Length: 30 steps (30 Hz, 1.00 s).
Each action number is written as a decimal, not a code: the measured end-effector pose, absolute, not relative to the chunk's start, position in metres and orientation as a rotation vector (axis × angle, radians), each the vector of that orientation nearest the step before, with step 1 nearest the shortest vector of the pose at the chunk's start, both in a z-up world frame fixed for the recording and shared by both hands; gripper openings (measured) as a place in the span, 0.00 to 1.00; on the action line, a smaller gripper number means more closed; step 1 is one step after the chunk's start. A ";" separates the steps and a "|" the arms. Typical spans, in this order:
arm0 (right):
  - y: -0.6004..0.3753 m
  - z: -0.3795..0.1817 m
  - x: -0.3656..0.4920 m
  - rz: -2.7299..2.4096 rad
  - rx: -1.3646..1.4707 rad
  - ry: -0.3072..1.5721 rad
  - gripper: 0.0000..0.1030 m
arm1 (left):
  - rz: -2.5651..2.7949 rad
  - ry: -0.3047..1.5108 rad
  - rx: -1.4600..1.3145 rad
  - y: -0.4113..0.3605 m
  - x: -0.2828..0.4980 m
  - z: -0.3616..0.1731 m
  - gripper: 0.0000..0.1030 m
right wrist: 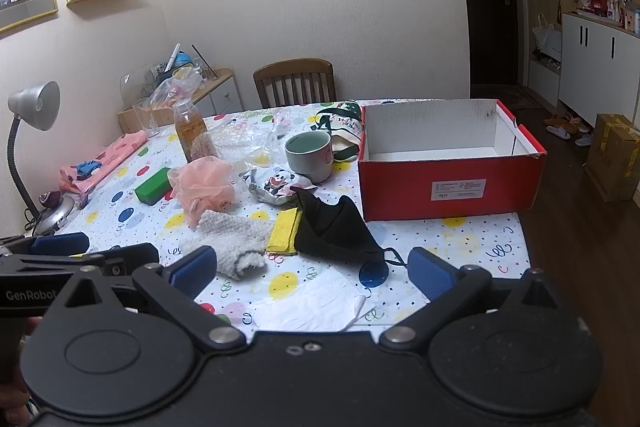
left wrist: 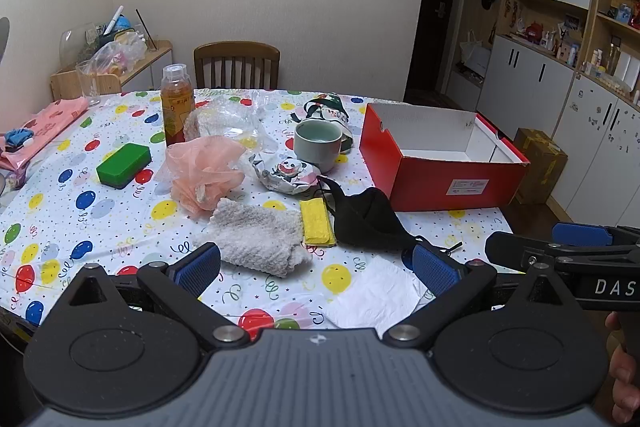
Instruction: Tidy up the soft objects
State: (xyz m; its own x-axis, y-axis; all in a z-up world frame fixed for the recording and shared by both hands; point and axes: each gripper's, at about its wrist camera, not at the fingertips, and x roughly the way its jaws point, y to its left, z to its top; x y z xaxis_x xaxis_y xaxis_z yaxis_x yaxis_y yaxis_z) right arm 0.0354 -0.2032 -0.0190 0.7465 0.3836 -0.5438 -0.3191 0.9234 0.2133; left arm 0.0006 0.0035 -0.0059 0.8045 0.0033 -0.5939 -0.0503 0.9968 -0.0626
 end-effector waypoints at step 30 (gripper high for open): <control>-0.193 -0.022 0.044 0.396 0.128 0.629 0.97 | 0.009 0.654 -0.105 0.009 0.011 -0.011 1.00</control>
State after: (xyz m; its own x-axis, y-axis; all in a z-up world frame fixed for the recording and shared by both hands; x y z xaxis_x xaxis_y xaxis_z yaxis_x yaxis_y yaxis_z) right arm 0.0441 -0.1931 -0.0219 0.7368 0.3976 -0.5469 -0.3211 0.9175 0.2346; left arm 0.0110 0.0095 -0.0110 0.7941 -0.0250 -0.6073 -0.0411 0.9947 -0.0946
